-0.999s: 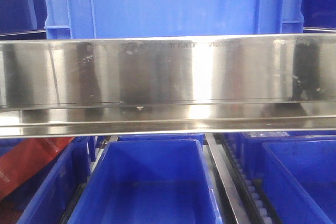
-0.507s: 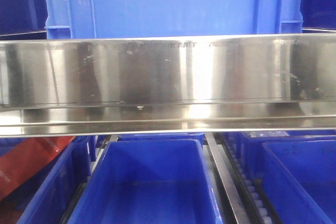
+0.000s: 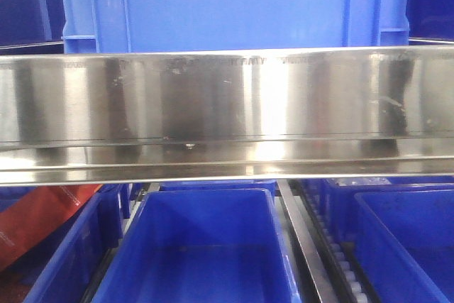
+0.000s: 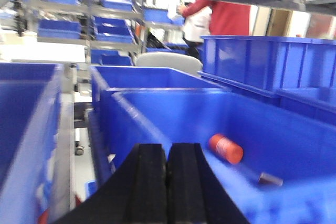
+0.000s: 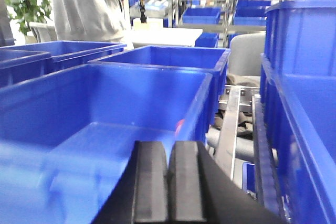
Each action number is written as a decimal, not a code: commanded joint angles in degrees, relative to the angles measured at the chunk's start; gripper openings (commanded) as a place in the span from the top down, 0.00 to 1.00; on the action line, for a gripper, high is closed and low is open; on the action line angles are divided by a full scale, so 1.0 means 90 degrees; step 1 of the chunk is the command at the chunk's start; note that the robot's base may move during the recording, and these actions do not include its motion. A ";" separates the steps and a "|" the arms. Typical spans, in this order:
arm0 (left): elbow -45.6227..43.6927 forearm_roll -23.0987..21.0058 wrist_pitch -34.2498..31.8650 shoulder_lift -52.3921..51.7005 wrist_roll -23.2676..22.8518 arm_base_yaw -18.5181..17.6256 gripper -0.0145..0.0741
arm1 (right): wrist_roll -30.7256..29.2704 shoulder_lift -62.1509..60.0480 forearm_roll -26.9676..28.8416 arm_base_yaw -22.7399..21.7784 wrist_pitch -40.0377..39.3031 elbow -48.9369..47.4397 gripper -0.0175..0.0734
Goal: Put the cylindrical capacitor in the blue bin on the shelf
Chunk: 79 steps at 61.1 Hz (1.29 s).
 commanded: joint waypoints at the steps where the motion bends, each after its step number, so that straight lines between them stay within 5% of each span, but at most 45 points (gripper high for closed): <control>1: 0.0542 -0.0054 -0.0063 -0.0694 0.0000 0.0073 0.96 | -0.0029 -0.0767 0.0022 -0.0022 -0.0154 0.0503 0.99; 23: 0.1517 -0.0054 0.0384 -0.2654 0.0000 0.0079 0.96 | -0.0029 -0.2644 0.0022 -0.0022 0.0868 0.1247 0.99; 53: 0.1517 -0.0054 0.0366 -0.3020 0.0000 0.0079 0.96 | -0.0029 -0.2821 0.0022 -0.0022 0.0820 0.1247 0.99; 56: 0.1517 -0.0054 0.0366 -0.3020 0.0000 0.0079 0.96 | -0.0029 -0.2832 -0.0363 -0.0066 0.0582 0.1305 0.99; 71: 0.1517 -0.0054 0.0366 -0.3020 0.0000 0.0079 0.96 | 0.0116 -0.3315 -0.0898 -0.0812 -0.1143 0.2657 0.99; 79: 0.1517 -0.0054 0.0366 -0.3020 0.0000 0.0079 0.96 | 0.0116 -0.3657 -0.0897 -0.1437 -0.1228 0.3438 0.99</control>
